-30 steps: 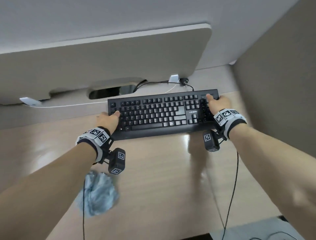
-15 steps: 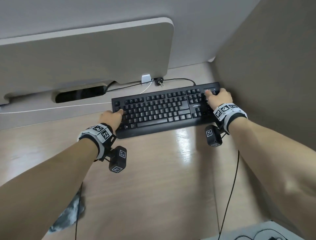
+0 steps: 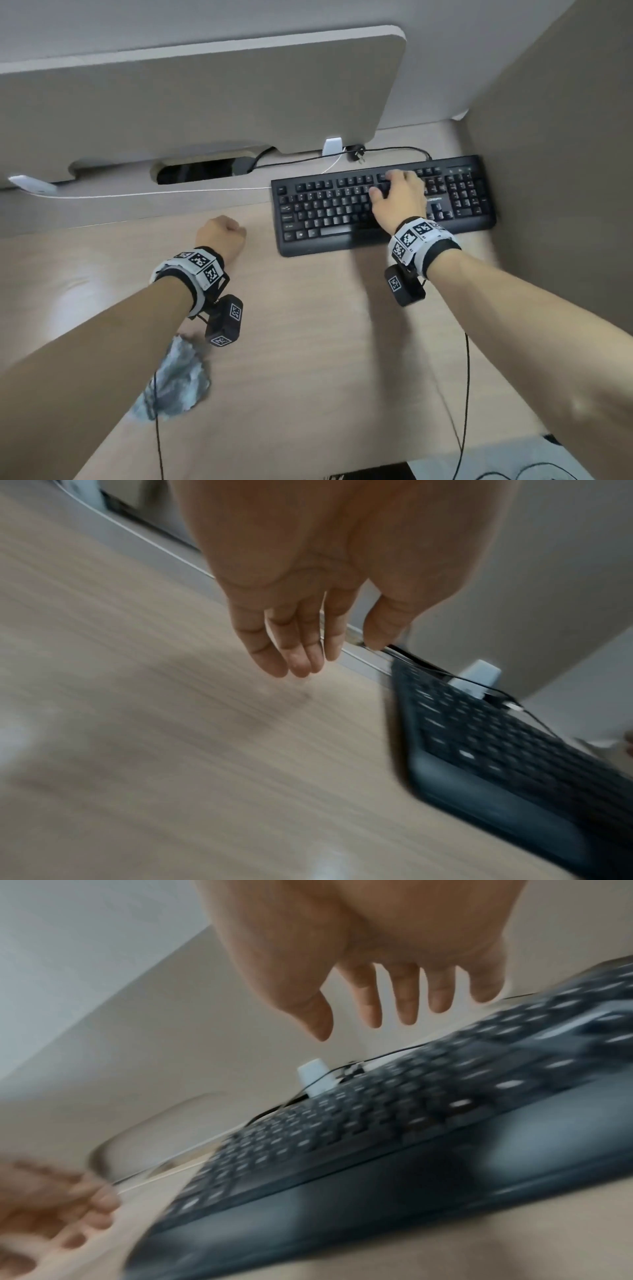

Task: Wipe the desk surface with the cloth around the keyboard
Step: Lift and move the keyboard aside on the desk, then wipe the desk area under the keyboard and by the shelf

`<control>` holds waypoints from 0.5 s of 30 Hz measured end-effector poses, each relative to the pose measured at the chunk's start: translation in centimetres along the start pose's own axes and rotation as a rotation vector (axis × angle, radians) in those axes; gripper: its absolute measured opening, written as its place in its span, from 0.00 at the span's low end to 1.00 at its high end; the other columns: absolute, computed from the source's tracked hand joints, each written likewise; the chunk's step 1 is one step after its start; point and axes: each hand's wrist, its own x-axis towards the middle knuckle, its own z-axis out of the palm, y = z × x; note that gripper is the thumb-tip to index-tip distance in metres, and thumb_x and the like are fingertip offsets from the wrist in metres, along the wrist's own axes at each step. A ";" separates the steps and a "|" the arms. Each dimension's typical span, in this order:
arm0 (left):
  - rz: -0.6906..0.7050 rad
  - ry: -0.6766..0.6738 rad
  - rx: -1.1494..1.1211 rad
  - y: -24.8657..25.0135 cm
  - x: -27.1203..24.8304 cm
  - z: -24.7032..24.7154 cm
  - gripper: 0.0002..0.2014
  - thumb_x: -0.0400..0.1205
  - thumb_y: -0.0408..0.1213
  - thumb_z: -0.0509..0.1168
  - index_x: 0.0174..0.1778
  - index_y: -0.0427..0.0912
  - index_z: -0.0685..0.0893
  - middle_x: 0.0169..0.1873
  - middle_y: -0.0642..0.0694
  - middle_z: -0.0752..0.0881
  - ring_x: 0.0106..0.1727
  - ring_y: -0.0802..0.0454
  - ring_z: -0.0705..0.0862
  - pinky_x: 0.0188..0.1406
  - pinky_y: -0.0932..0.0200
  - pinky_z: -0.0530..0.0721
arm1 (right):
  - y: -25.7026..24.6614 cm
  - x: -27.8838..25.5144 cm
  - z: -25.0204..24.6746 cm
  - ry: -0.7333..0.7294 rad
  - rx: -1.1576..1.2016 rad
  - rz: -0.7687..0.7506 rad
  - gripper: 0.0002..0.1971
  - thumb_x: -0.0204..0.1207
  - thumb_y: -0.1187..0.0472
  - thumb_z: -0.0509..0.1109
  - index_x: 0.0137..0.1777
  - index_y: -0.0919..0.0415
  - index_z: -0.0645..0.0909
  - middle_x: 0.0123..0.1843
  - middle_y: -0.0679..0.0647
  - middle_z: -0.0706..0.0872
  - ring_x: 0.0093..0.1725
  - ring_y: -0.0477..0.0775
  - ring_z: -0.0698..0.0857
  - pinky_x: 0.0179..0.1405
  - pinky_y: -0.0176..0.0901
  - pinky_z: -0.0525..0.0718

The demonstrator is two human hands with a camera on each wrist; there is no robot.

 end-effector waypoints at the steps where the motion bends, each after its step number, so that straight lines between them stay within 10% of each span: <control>1: -0.005 0.019 0.013 -1.5 -0.2 -1.3 0.11 0.81 0.41 0.63 0.53 0.41 0.85 0.54 0.39 0.87 0.55 0.39 0.83 0.52 0.56 0.77 | -1.9 -1.3 1.0 -0.040 0.014 -0.053 0.23 0.80 0.49 0.65 0.71 0.59 0.75 0.71 0.60 0.75 0.73 0.63 0.71 0.72 0.58 0.71; 15: -0.219 0.135 0.125 -25.3 -3.8 -15.3 0.11 0.80 0.38 0.61 0.53 0.42 0.86 0.53 0.35 0.88 0.54 0.34 0.84 0.51 0.54 0.80 | -23.0 -25.5 16.2 -0.826 -0.366 -0.950 0.25 0.75 0.37 0.65 0.63 0.54 0.75 0.57 0.56 0.86 0.52 0.63 0.86 0.45 0.51 0.78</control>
